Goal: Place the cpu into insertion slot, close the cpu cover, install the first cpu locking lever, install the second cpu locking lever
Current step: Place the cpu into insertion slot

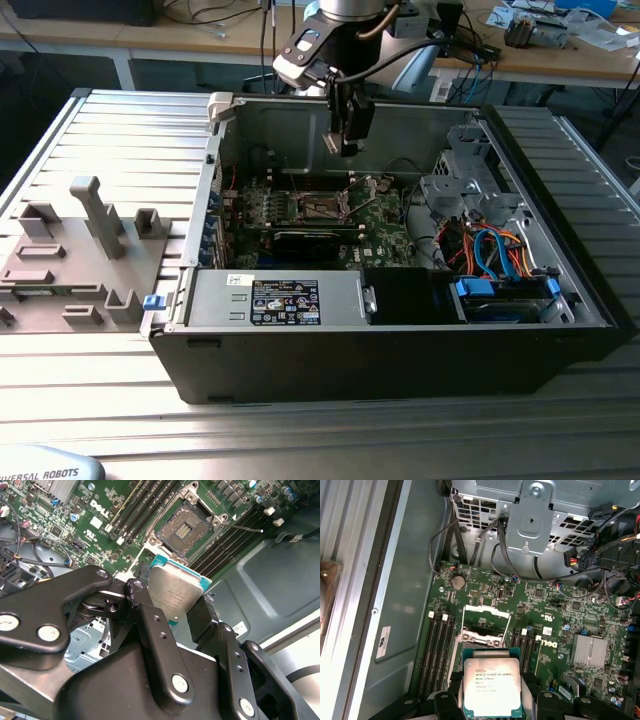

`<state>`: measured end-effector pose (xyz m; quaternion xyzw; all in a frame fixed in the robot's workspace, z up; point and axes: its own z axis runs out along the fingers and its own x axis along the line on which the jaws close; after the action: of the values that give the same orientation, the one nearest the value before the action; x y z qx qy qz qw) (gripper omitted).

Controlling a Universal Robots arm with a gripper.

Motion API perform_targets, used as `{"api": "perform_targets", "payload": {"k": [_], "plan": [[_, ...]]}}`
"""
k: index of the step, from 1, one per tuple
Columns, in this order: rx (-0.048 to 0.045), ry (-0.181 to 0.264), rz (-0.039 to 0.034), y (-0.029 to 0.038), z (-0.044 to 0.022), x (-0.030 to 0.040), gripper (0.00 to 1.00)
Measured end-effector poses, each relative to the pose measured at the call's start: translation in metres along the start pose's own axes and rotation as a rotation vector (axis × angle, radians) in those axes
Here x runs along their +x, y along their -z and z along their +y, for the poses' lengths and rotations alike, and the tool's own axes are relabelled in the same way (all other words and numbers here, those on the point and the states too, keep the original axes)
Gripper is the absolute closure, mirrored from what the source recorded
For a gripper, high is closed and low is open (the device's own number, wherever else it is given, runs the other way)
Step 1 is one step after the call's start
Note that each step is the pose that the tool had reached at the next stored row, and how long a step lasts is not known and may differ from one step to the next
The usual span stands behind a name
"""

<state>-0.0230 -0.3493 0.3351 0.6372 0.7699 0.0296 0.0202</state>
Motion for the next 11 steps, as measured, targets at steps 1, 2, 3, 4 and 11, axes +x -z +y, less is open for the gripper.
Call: {"api": "perform_targets", "payload": {"k": [1,2,3,4,11], "plan": [[0.0000,-0.001,0.0000,-0.0001,0.0000,0.0000,0.46],[0.0000,-0.002,-0.0001,-0.0002,0.0000,0.0000,0.46],[-0.0001,-0.002,-0.0002,-0.0002,0.0000,0.0000,0.46],[-0.0001,-0.002,-0.0002,-0.0003,0.0000,0.0000,0.46],[-0.0001,-0.007,-0.0005,-0.0008,0.0000,0.0000,0.46]]}}
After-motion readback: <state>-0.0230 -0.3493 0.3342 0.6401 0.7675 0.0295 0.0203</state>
